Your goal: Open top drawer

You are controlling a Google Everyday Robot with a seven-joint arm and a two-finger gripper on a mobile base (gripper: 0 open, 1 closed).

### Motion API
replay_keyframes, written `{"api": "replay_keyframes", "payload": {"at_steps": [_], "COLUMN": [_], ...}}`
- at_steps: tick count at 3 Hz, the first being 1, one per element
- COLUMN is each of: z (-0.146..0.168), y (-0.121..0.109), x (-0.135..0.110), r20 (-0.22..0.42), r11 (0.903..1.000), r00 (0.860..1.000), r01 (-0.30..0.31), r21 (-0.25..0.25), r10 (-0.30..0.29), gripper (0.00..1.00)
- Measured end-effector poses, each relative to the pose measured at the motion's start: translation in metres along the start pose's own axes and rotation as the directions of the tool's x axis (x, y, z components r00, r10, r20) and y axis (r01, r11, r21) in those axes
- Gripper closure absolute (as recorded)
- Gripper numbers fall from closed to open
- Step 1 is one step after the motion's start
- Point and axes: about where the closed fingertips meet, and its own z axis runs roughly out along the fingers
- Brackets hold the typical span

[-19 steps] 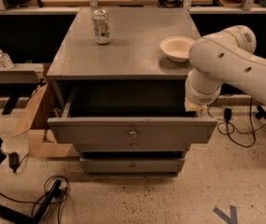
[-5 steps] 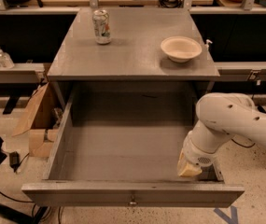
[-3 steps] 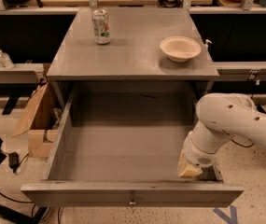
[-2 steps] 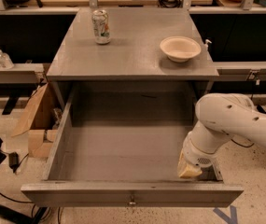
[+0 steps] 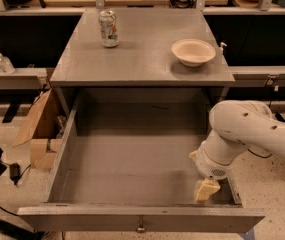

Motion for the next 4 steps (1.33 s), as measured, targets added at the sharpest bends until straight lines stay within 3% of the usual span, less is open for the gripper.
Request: {"api": "replay_keyframes", "payload": {"at_steps": [1,2,4], "z": [0.0000,0.0005,-0.0085], "y": [0.0000,0.0007,-0.0020], "x": [0.0000,0.0001,-0.0019], "r20": [0.000,-0.001,-0.026], "r11": [1.0000,1.0000,1.0000], "r00": [1.000,1.000,1.000], "r01": [0.000,0.000,0.005], "r21": [0.000,-0.002,0.005], "r10": [0.000,0.000,-0.005], "gripper": [0.00,0.17,0.65]}}
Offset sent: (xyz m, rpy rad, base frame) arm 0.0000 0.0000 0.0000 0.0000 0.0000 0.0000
